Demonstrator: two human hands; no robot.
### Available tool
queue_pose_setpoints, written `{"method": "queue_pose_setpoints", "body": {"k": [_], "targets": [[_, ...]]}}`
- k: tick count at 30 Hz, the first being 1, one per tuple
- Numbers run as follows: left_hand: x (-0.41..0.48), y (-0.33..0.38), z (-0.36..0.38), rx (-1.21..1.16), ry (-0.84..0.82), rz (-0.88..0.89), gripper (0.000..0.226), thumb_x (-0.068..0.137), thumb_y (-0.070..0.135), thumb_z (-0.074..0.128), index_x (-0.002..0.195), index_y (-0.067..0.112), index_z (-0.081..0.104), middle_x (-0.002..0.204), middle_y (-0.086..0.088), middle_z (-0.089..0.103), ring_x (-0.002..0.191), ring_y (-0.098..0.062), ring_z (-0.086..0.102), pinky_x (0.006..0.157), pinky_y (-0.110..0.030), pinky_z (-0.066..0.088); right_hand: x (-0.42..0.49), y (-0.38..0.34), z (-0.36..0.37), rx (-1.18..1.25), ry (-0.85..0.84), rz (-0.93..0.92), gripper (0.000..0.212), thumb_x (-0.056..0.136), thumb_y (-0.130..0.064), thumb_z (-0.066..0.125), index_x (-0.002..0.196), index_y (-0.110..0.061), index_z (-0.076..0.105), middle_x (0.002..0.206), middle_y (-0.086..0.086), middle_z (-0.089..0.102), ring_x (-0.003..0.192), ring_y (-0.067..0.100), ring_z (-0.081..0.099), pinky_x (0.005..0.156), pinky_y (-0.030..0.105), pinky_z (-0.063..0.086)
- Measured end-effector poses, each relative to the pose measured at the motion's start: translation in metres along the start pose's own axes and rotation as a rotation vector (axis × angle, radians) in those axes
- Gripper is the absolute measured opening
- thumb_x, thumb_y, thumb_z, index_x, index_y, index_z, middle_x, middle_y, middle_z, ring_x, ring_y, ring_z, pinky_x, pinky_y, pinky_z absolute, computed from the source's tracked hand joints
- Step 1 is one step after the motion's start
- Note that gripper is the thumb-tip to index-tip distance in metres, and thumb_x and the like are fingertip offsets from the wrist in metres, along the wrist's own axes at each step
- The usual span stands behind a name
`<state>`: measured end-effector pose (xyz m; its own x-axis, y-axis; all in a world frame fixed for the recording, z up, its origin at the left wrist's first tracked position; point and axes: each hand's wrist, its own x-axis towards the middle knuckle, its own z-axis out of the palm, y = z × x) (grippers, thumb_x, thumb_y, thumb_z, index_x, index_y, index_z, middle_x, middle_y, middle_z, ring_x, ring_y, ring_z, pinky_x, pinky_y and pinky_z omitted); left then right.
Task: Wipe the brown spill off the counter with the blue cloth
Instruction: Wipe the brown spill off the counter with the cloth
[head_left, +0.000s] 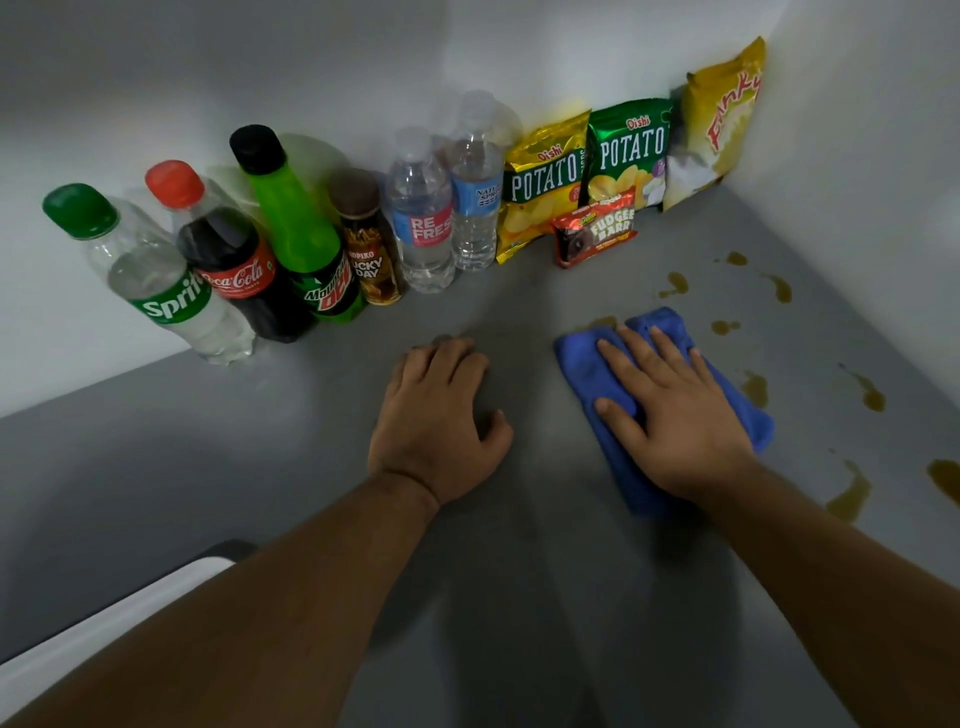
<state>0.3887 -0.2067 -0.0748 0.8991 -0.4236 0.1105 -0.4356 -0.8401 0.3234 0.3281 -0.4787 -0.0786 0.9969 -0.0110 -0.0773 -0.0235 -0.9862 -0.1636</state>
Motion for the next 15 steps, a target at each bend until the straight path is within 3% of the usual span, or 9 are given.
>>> {"method": "queue_pose_setpoints", "body": {"k": [4,6,11,15], "targets": [[0.0,0.0,-0.001,-0.001,-0.013,0.002,0.059,0.085,0.051,0.055,0.134,0.017,0.057,0.146,-0.003,0.051,0.131,-0.029,0.047,0.113,-0.048,0.041,0.035,-0.034,0.002,-0.048,-0.012,0.173,0.075,0.1,-0.068,0.009,0.165,-0.032,0.008,0.174,-0.002,0.004,0.16,0.031,-0.001,0.127,0.058,0.0],[0.0,0.001,-0.002,-0.006,-0.015,-0.002,0.059,0.085,0.051,0.056,0.134,0.017,0.057,0.146,-0.003,0.052,0.131,-0.029,0.048,0.113,-0.048,0.041,0.034,-0.046,0.005,-0.065,-0.029,0.112,0.074,0.101,-0.068,0.009,0.166,-0.032,0.006,0.175,-0.002,0.001,0.16,0.031,-0.004,0.127,0.058,-0.001],[0.0,0.001,-0.002,-0.033,-0.021,-0.012,0.058,0.084,0.049,0.057,0.132,0.017,0.059,0.146,-0.004,0.053,0.13,-0.03,0.049,0.112,-0.048,0.041,0.0,-0.013,0.0,-0.037,-0.099,-0.256,0.068,0.103,-0.069,0.018,0.164,-0.04,0.007,0.174,-0.011,0.003,0.16,0.018,-0.008,0.129,0.051,0.003],[0.001,0.001,-0.003,-0.042,-0.024,-0.011,0.059,0.084,0.049,0.057,0.134,0.017,0.058,0.145,-0.004,0.053,0.132,-0.029,0.047,0.114,-0.048,0.04,0.006,0.015,-0.009,-0.005,-0.104,-0.22,0.067,0.102,-0.069,0.023,0.163,-0.044,0.011,0.173,-0.014,0.007,0.16,0.014,-0.004,0.129,0.052,0.009]]}}
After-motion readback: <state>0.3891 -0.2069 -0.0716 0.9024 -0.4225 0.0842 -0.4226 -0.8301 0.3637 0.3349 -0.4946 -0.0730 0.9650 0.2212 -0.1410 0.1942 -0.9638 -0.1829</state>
